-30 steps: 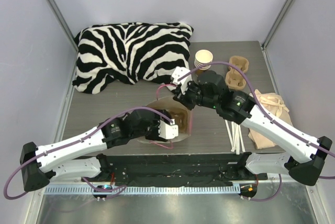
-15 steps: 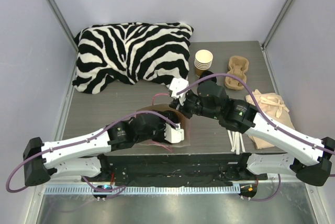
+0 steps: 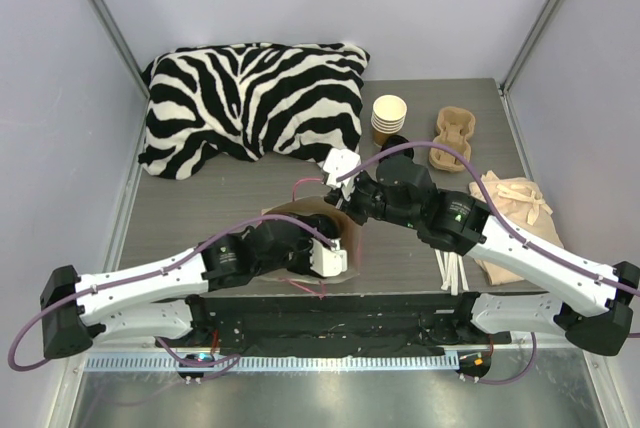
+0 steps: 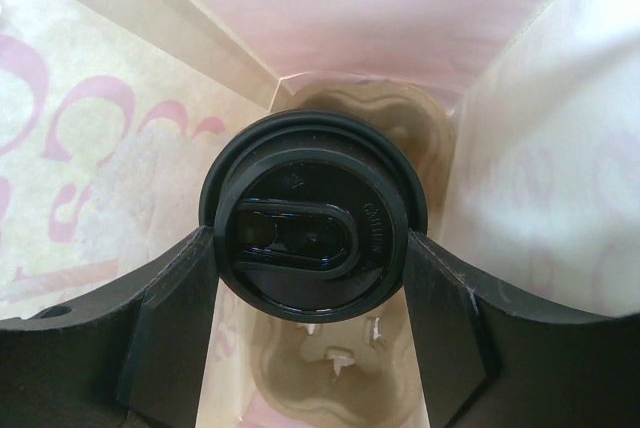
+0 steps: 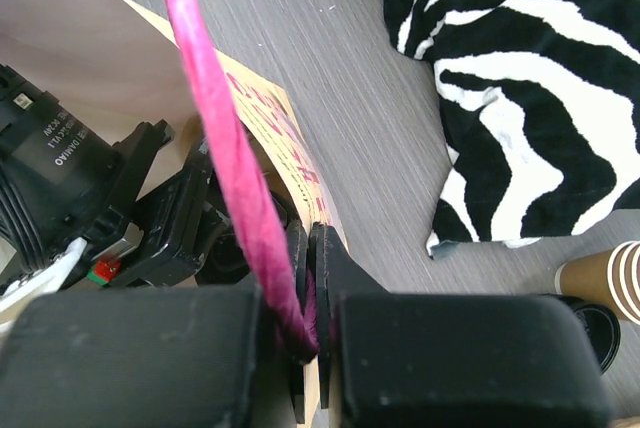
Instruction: Pack the takeout coffee
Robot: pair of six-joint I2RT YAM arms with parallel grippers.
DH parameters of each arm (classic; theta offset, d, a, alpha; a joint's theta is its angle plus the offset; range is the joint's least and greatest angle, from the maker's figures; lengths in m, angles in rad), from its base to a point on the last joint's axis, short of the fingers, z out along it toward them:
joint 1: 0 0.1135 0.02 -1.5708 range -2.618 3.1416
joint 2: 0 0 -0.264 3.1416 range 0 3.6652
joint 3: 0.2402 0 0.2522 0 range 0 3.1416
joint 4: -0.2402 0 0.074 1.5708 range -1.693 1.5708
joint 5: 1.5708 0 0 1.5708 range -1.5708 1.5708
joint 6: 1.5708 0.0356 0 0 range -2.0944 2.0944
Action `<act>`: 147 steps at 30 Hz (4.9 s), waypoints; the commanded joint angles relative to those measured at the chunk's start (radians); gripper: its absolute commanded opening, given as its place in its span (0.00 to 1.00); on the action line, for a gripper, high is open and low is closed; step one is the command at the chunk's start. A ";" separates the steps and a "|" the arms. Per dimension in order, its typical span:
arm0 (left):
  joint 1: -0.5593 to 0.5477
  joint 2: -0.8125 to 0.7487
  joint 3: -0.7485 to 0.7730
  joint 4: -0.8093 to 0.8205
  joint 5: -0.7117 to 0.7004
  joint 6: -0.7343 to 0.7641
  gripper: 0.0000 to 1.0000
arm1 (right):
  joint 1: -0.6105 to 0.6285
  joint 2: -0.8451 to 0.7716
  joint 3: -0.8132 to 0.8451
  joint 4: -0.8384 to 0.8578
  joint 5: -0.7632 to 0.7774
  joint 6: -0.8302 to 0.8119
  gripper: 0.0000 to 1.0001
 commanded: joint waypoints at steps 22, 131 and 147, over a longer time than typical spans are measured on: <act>0.030 0.136 0.021 0.006 0.045 -0.048 0.00 | 0.005 -0.018 0.008 0.078 -0.030 0.023 0.01; 0.378 0.356 0.334 -0.112 0.376 -0.078 1.00 | -0.345 0.169 0.091 0.002 -0.456 -0.001 0.01; 0.378 0.299 0.267 -0.049 0.411 -0.043 1.00 | -0.346 0.174 0.092 0.003 -0.454 -0.020 0.01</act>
